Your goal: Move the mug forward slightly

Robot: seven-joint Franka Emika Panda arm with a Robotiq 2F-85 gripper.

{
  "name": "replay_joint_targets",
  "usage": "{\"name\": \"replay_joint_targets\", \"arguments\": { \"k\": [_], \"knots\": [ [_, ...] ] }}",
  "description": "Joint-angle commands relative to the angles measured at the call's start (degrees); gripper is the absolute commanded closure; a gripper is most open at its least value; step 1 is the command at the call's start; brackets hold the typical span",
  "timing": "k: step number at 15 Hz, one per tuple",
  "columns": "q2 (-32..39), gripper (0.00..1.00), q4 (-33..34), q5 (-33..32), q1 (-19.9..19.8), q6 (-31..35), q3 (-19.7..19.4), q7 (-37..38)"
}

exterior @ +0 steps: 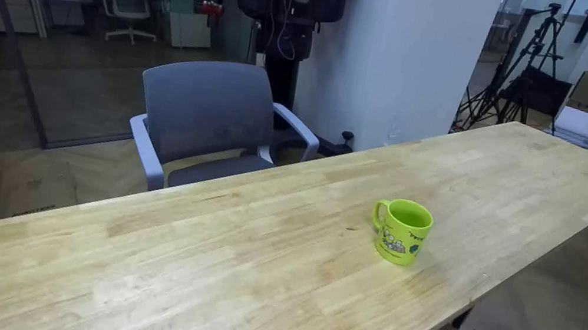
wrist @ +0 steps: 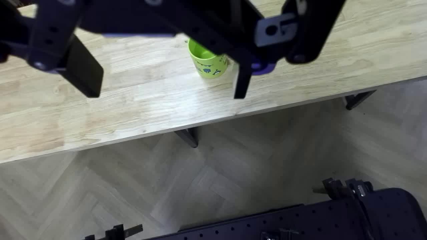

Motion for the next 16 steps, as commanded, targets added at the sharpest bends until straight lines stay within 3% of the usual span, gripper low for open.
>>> {"name": "replay_joint_targets", "arguments": {
  "k": [1,14,16],
  "knots": [
    [0.1,0.00,0.1,0.2,-0.3,-0.1,0.3,-0.2],
    [0.1,0.00,0.1,0.2,-0.3,-0.1,0.3,-0.2],
    [0.4,0.00,-0.8,0.9,-0.8,5.4,0.8,1.5]
  ]
}}
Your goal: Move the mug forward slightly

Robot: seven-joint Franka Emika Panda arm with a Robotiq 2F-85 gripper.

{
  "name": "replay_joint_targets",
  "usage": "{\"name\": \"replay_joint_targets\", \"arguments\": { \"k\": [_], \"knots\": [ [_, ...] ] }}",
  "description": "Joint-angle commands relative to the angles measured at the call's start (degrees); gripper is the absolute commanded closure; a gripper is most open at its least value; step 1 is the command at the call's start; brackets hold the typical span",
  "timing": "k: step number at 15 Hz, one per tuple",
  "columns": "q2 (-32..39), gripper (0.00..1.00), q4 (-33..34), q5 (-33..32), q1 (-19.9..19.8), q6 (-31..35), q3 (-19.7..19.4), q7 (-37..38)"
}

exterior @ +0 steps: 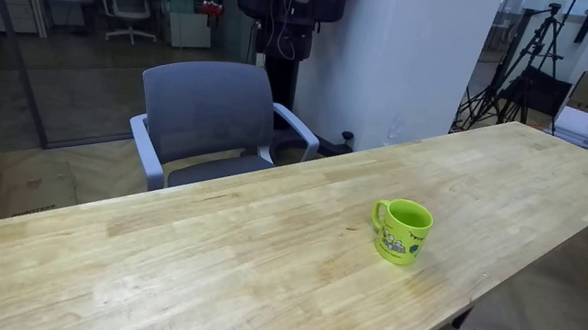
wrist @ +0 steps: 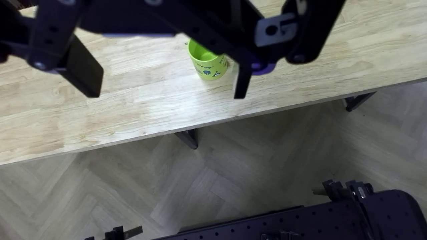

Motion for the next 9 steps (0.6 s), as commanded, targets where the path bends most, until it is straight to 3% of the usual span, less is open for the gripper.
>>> {"name": "replay_joint_targets", "arguments": {
  "k": [1,6,9],
  "knots": [
    [1.4,0.00,-1.1,1.1,-1.0,9.2,0.6,2.0],
    [12.7,0.00,-2.6,-0.7,-2.5,33.3,0.3,1.4],
    [22.7,0.00,-2.1,-2.8,-2.9,39.9,1.3,0.5]
  ]
}}
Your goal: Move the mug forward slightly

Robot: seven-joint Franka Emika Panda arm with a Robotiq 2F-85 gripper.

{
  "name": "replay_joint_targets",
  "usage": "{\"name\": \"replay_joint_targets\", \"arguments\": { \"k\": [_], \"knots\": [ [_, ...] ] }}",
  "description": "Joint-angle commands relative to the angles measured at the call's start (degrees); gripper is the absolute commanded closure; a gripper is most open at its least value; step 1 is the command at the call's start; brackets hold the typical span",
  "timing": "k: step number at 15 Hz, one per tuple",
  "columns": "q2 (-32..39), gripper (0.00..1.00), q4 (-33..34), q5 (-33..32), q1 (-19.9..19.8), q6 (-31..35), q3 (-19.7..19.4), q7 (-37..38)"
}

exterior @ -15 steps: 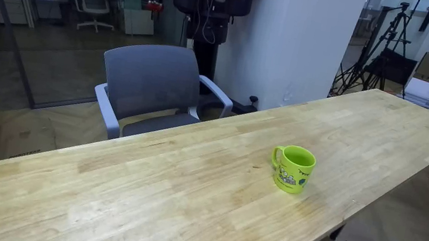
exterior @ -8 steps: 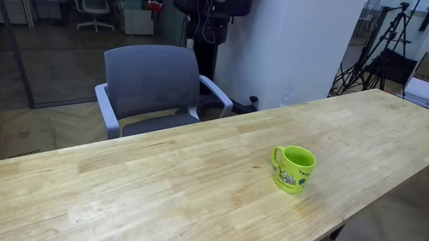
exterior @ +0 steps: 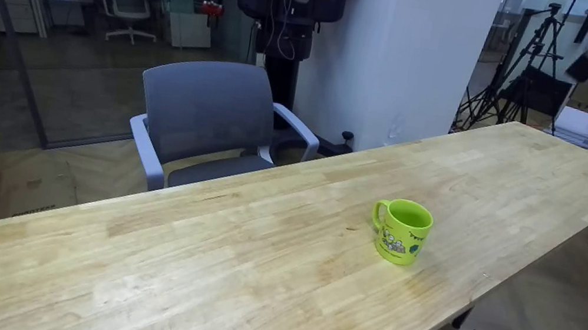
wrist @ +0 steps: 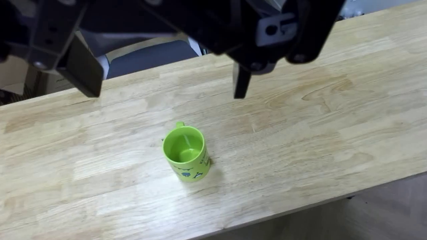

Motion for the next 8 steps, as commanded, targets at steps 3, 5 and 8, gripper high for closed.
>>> {"name": "replay_joint_targets", "arguments": {
  "k": [3,5,8],
  "knots": [
    [20.1,0.00,4.0,-5.9,-0.7,8.5,2.2,-0.2],
    [24.1,0.00,5.5,-10.3,-2.0,8.6,3.5,1.8],
    [23.1,0.00,3.5,-9.0,-0.7,9.3,2.2,0.2]
  ]
}}
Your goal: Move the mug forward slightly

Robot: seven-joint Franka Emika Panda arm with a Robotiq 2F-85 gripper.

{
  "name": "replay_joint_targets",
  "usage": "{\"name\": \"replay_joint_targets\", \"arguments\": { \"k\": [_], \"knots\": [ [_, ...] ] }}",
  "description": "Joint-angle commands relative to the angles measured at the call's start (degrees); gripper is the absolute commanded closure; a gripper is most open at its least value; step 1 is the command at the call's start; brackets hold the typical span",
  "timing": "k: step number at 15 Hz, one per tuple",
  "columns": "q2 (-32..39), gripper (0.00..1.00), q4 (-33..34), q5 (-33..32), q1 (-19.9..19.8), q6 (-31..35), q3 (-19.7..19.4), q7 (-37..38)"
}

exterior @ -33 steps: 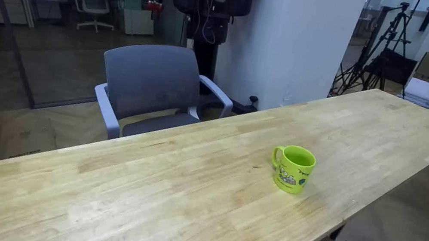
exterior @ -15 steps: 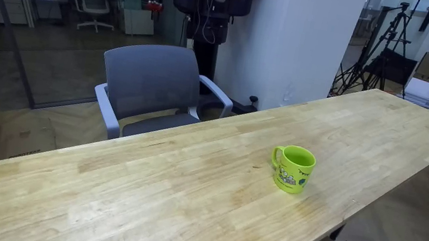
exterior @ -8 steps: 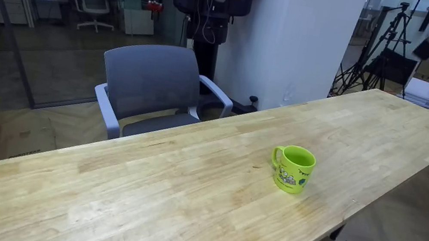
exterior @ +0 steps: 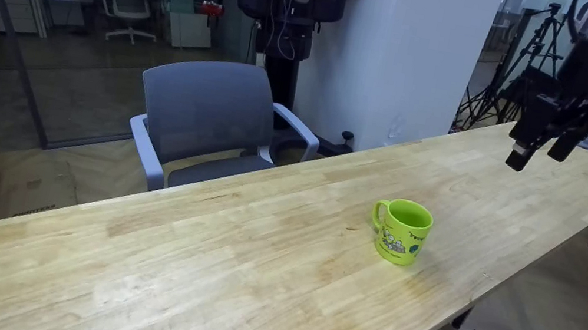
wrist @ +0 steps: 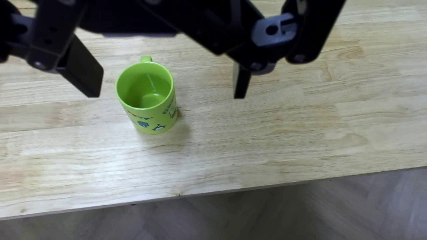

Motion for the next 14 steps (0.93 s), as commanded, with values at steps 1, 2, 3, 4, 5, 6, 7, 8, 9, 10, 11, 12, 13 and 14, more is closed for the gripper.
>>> {"name": "replay_joint_targets", "arguments": {
  "k": [1,2,3,4,5,6,7,8,9,10,11,12,13,14],
  "knots": [
    [0.8,0.00,0.6,-0.4,0.3,-0.1,-0.4,0.1],
    [1.1,0.00,1.0,-0.5,0.2,-0.1,-0.3,0.1],
    [1.1,0.00,1.2,-0.6,0.2,-0.1,-0.3,0.1],
    [2.2,0.00,1.9,0.1,0.5,0.2,-0.5,-0.4],
    [4.3,0.00,3.4,2.1,1.3,0.7,-1.1,-2.1],
    [6.2,0.00,4.9,3.2,1.7,0.9,-1.4,-2.9],
    [8.4,0.00,6.3,3.6,1.8,1.4,-1.5,-3.6],
    [10.7,0.00,7.9,3.1,1.6,2.1,-1.5,-3.8],
    [13.3,0.00,9.8,2.9,1.5,2.7,-1.6,-4.3],
    [16.1,0.00,11.9,3.3,1.5,2.6,-1.8,-4.9],
    [18.8,0.00,14.1,3.9,1.5,1.9,-1.9,-5.5],
    [21.0,0.00,15.9,4.3,1.5,1.2,-2.0,-5.9],
    [23.3,0.00,17.8,4.4,1.3,0.3,-2.0,-6.3],
    [25.7,0.00,19.7,4.5,1.2,-0.5,-2.0,-6.6]
  ]
}}
